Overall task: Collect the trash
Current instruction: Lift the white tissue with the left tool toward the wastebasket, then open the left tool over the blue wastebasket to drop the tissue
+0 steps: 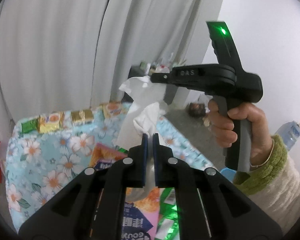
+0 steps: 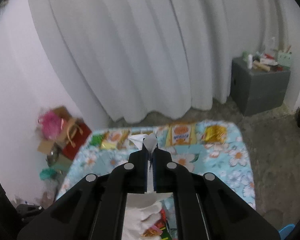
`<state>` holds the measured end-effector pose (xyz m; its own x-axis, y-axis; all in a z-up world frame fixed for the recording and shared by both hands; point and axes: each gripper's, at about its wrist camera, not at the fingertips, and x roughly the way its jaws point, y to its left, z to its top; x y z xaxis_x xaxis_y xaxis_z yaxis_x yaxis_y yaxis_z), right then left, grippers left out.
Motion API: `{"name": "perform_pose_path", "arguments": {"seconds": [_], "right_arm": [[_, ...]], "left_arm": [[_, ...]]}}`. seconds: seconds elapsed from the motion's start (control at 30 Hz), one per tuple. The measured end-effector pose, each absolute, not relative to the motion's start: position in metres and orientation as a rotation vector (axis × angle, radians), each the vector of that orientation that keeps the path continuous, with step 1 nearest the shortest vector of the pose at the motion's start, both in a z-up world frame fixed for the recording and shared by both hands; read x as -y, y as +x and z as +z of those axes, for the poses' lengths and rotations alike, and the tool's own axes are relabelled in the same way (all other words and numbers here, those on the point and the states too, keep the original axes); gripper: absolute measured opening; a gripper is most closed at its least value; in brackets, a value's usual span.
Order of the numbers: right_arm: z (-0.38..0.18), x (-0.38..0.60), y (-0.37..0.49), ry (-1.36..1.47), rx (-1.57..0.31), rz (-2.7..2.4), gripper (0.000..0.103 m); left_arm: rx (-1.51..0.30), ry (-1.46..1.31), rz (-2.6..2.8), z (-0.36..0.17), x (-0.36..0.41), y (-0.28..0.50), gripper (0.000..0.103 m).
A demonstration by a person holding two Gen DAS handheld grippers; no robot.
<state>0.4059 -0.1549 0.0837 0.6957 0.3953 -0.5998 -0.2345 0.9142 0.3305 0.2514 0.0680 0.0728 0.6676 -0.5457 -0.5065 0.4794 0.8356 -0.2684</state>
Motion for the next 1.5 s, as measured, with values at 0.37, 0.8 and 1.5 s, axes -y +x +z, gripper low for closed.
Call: {"name": "perform_pose_path", "arguments": {"seconds": [0.37, 0.8, 1.5], "right_arm": [[0.150, 0.212, 0.320, 0.274, -0.568, 0.235, 0.004], [0.136, 0.340, 0.192, 0.378, -0.512, 0.036, 0.004], [-0.011, 0.587, 0.019, 0.627, -0.644, -0.477, 0.004]], "left_arm": [[-0.526, -0.232, -0.645, 0.119, -0.088, 0.205, 0.004], [-0.527, -0.222, -0.750, 0.126, -0.035, 0.155, 0.004], [-0.817, 0.096, -1.211, 0.040, 0.331, 0.128, 0.004]]}}
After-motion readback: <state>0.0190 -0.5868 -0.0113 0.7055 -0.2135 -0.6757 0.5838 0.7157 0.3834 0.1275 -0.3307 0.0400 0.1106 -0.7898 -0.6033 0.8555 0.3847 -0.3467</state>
